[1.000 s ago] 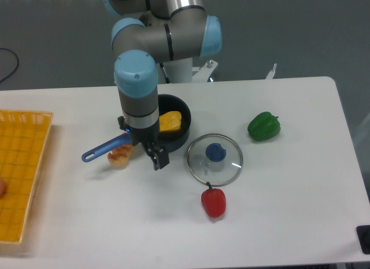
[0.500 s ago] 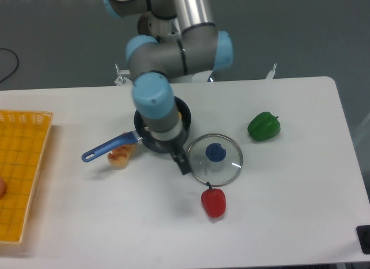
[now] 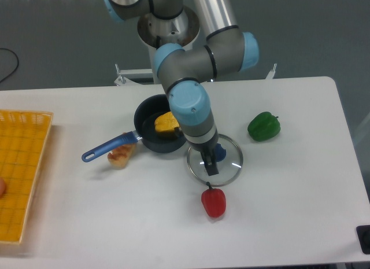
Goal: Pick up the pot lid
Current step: 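Move the gripper over the glass lid and lower onto its blue knob, then close the gripper on the blue knob of the glass lid, then lift the glass lid by its knob and carry it toward the pan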
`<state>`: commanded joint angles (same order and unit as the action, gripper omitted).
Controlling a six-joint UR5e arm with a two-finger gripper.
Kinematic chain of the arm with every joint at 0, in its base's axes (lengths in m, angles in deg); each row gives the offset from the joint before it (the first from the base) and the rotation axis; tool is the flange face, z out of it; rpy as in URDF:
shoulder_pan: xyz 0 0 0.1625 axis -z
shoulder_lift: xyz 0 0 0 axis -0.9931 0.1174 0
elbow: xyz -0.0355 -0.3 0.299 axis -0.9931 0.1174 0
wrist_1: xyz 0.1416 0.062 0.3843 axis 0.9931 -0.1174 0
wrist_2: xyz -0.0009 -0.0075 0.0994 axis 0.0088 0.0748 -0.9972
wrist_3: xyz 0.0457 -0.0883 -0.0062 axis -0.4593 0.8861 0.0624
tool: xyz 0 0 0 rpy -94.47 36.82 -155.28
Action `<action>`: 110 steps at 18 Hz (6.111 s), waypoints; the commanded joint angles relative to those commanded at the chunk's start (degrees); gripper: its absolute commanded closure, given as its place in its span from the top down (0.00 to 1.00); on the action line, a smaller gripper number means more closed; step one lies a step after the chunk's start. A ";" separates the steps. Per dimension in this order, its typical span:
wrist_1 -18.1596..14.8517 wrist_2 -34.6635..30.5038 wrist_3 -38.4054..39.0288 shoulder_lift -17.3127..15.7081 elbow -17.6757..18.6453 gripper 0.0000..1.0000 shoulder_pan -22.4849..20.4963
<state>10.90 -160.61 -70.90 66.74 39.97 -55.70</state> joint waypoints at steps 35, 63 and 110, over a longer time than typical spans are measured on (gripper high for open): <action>3.52 0.26 9.32 3.78 3.78 1.00 -1.49; 3.34 0.09 10.02 4.04 4.40 0.73 -0.97; -9.75 14.06 10.46 -4.66 -3.42 0.58 -0.09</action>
<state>1.15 -146.55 -60.44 62.08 36.55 -55.78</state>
